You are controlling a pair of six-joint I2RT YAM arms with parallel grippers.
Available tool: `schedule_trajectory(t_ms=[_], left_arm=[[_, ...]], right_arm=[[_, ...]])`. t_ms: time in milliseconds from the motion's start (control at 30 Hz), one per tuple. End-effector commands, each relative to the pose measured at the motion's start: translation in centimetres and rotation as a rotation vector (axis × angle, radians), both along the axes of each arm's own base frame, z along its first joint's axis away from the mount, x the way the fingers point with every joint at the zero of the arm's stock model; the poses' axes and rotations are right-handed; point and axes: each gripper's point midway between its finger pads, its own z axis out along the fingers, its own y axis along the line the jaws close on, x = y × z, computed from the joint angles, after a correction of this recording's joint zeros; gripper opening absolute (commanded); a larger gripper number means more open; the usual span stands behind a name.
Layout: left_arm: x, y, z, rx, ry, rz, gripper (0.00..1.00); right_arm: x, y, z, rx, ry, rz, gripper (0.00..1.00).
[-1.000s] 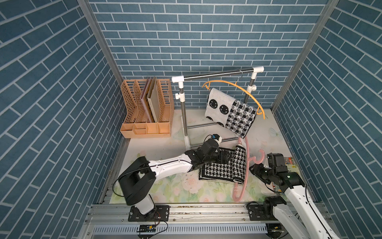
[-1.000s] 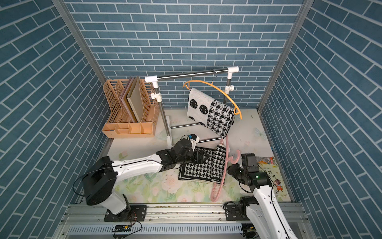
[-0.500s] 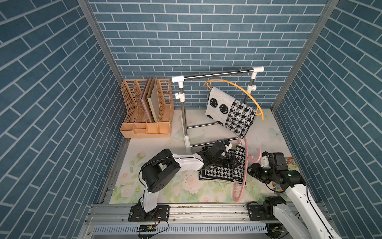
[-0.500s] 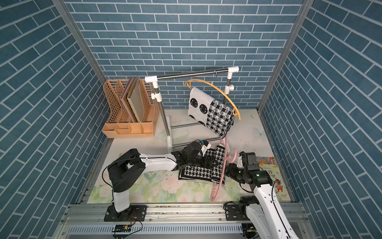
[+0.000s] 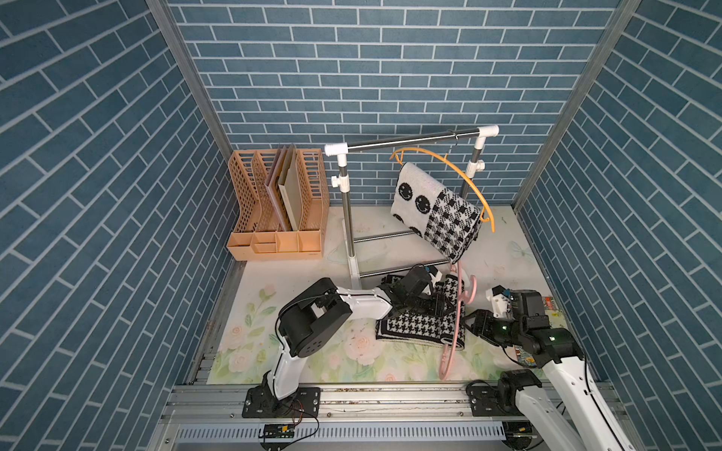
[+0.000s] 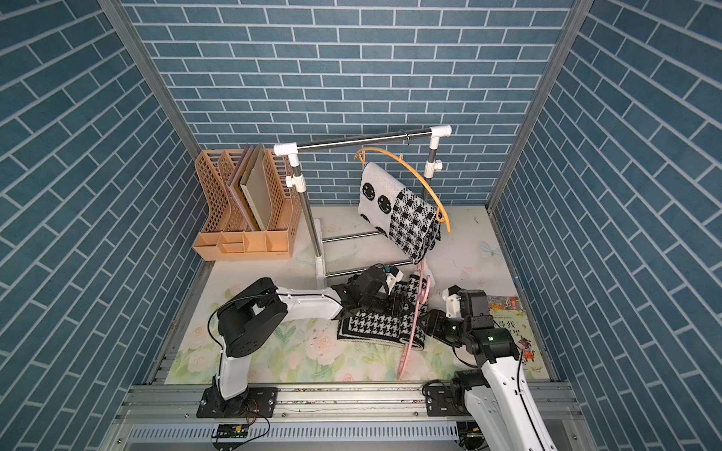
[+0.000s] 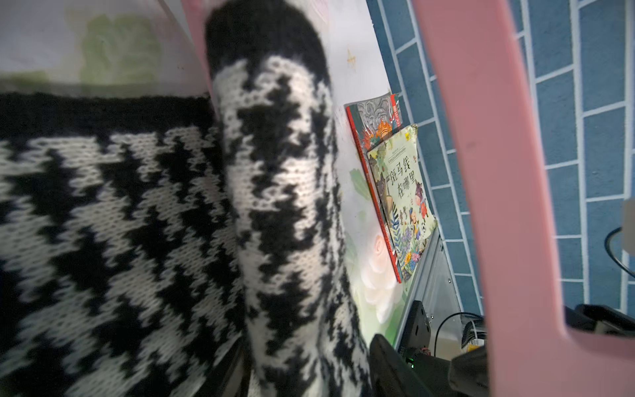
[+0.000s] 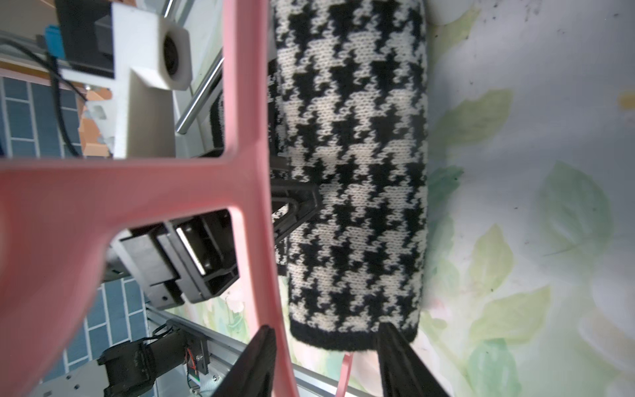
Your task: Hang the scarf on the hanger
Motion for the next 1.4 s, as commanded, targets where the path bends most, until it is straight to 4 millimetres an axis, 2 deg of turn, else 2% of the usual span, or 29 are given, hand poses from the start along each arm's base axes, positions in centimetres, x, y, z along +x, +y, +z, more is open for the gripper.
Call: schedule_trajectory(t_ms=[0,200,333,467,700,800,900,1000,1100,1233,1367], left_arm=[[0.1,-0.7,1.8,-0.047,-0.010,-0.008,0.56],[-0.1,-1.7,2.2,-0.056,0.000,-0.015,0.53],[-0.2,-1.6,1.7,-0.037,0.004,-0.014,0.53],[-0.5,-1.3,0.8,-0.011,0.013,-0.021,0.53],[-0.5,-0.9,-0.7,0.035,0.024,-0.021,0.51],[-0.6,-1.0,-0.6,0.032,0.024,-0.024,0.49],[-0.6,-1.4,-0.3,0.016,0.025,-0.033,0.43],[-0.6,-2.0,0.5,-0.014,0.026,-0.047,0.34],[-0.5,-2.2,1.4,-0.029,0.026,-0.049,0.19],[-0.3,-2.1,3.7,-0.053,0.002,-0.039,0.00],[-0.1,-1.7,5.3,-0.054,-0.014,-0.034,0.00]], right_arm=[[-0.9,1.3,0.7,0.068,-0.048,0.086,0.55],[-0.2,1.7,1.4,0.132,-0.123,0.050,0.63],[0.2,0.9,-0.3,0.085,-0.105,0.009,0.60],[0.9,0.2,-1.2,0.047,-0.075,-0.040,0.48],[1.8,-0.2,-0.6,0.019,-0.098,-0.058,0.23],[1.6,-0.2,-1.1,0.015,-0.077,-0.055,0.16],[1.2,-0.3,-1.9,0.007,-0.048,-0.056,0.11],[1.2,-0.4,-2.0,0.005,-0.047,-0.062,0.06],[1.5,-0.6,-1.7,-0.004,-0.061,-0.073,0.00],[1.6,-0.5,-1.5,-0.008,-0.064,-0.066,0.00],[1.7,-0.1,-1.2,-0.001,-0.060,-0.031,0.00]])
